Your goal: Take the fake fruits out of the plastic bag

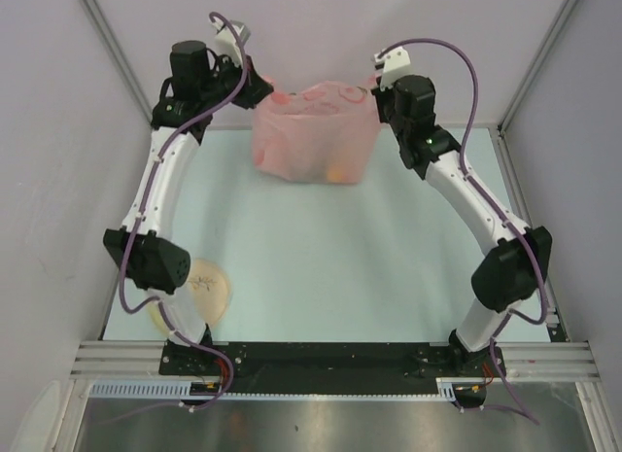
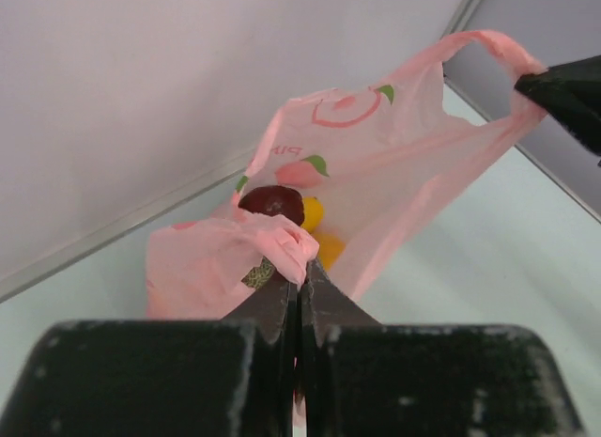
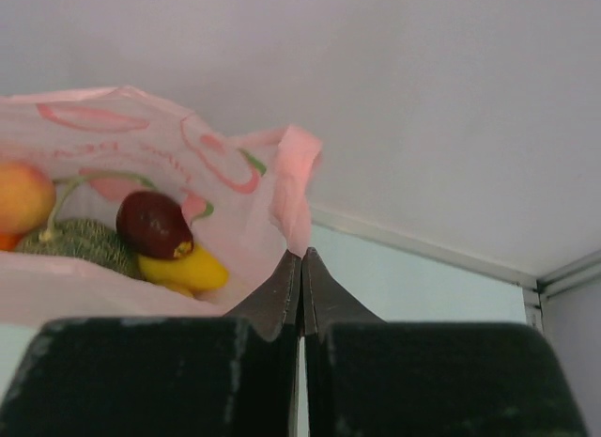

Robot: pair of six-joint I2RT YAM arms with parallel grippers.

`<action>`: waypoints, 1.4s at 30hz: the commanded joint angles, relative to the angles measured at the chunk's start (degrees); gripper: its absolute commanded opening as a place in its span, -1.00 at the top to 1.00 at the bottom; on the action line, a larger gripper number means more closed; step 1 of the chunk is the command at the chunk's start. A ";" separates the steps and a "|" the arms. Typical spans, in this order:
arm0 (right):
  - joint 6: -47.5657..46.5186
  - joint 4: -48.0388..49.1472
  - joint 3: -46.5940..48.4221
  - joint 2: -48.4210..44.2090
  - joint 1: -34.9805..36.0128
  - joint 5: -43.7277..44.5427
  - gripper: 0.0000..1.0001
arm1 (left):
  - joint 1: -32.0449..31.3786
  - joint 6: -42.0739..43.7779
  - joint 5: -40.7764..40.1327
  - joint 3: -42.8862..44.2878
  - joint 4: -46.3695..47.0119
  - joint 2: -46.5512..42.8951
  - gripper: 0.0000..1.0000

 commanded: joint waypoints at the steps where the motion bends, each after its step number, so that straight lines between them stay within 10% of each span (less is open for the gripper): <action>1: -0.31 3.54 -10.89 -9.13 1.68 1.41 1.00 | -0.59 -0.69 3.31 -15.97 3.37 -13.07 0.99; 6: 3.81 -1.28 -24.87 -15.38 1.94 -1.84 0.92 | -0.94 0.45 2.52 -38.66 7.69 -24.42 0.80; 7: 4.09 -1.73 -25.85 -16.17 1.77 -2.72 0.73 | -0.94 0.54 1.82 -40.08 7.52 -26.25 -0.10; 9: 4.44 -3.05 -26.82 -17.57 1.50 -4.91 -0.03 | -1.03 0.28 0.33 -41.23 5.42 -27.32 -0.66; 11: 3.66 -3.06 -26.73 -18.80 1.50 -5.54 -0.31 | -0.86 1.07 -2.38 -39.66 1.57 -29.25 -0.95; 15: 3.73 -4.28 -24.98 -24.07 2.12 -5.89 -0.61 | 0.90 2.57 -7.31 -40.52 -3.46 -35.57 -0.99; 29: 11.13 -20.63 -29.02 -30.33 8.79 -19.05 -0.50 | 27.87 13.11 -23.75 -58.87 -19.99 -43.59 -0.99; 42: 11.56 -2.63 -29.47 -9.18 20.74 -28.22 -0.22 | 36.67 7.69 -12.87 -62.68 -16.21 -44.47 -0.93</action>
